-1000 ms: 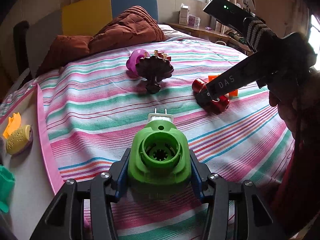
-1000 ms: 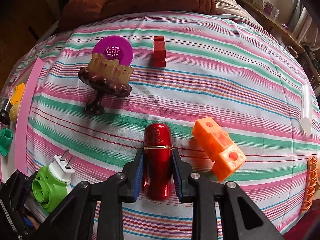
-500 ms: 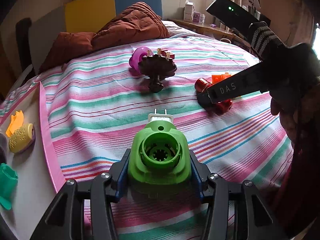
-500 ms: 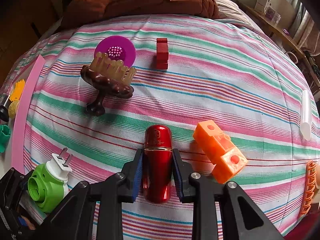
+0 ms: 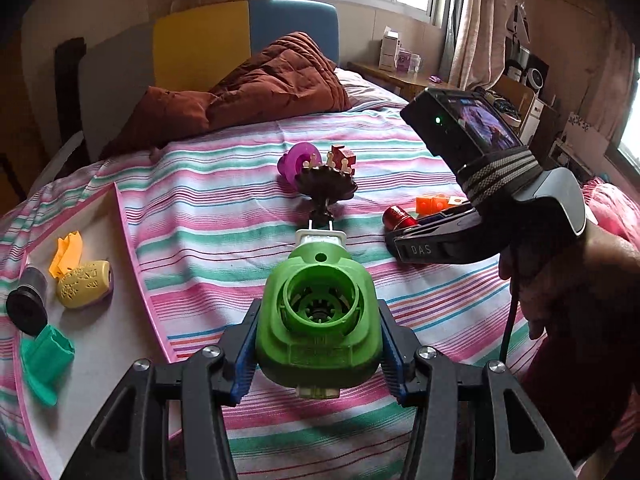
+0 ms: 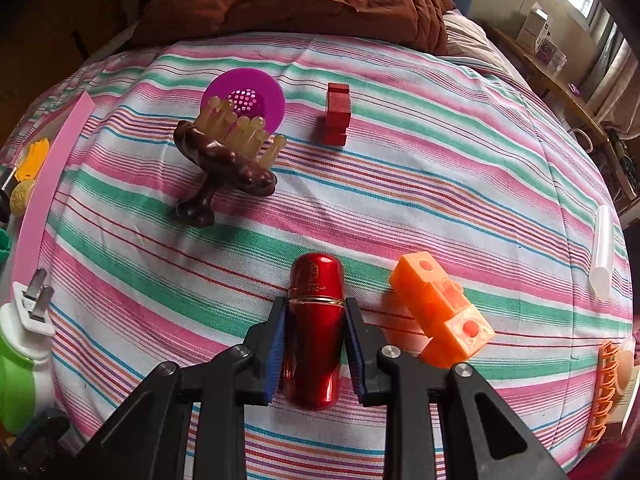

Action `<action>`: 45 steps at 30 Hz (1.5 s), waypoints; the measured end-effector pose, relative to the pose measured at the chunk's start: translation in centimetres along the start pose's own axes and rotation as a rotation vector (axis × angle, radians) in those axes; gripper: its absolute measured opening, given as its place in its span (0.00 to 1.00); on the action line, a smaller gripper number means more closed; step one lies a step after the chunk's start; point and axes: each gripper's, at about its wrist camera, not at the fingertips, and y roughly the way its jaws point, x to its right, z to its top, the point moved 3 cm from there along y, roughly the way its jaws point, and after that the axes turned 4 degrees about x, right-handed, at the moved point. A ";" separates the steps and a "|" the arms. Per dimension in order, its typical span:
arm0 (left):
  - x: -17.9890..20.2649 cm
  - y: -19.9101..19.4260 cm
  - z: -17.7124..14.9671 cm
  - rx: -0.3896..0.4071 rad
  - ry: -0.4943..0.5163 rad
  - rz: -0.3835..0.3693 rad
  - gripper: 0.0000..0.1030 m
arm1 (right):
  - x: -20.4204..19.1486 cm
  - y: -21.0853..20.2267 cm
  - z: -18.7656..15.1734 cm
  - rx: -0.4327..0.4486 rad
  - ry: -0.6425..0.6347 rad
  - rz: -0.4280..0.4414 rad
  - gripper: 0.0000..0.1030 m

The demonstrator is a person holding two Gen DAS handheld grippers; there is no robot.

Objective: Organize rigid objects
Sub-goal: 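Carry the lime-green toy in the left tool toward the tray while right tool holds the red cylinder, then lower the lime-green toy into the tray and open the left tool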

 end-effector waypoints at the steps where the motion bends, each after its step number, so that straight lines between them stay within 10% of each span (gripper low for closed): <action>1: -0.2 -0.2 0.0 0.001 -0.006 -0.001 0.51 | 0.2 -0.1 -0.1 0.001 -0.002 -0.002 0.26; 21: -5.5 -4.0 -0.2 0.035 -0.146 0.038 0.51 | -5.5 1.9 2.4 0.011 -0.046 -0.043 0.25; 37: -18.7 -8.5 -6.5 -0.001 -0.476 0.176 0.51 | -5.5 3.3 3.5 0.016 -0.066 -0.060 0.25; 45: -17.7 -5.8 -4.3 -0.047 -0.467 0.088 0.51 | -5.8 3.7 3.9 0.018 -0.068 -0.064 0.25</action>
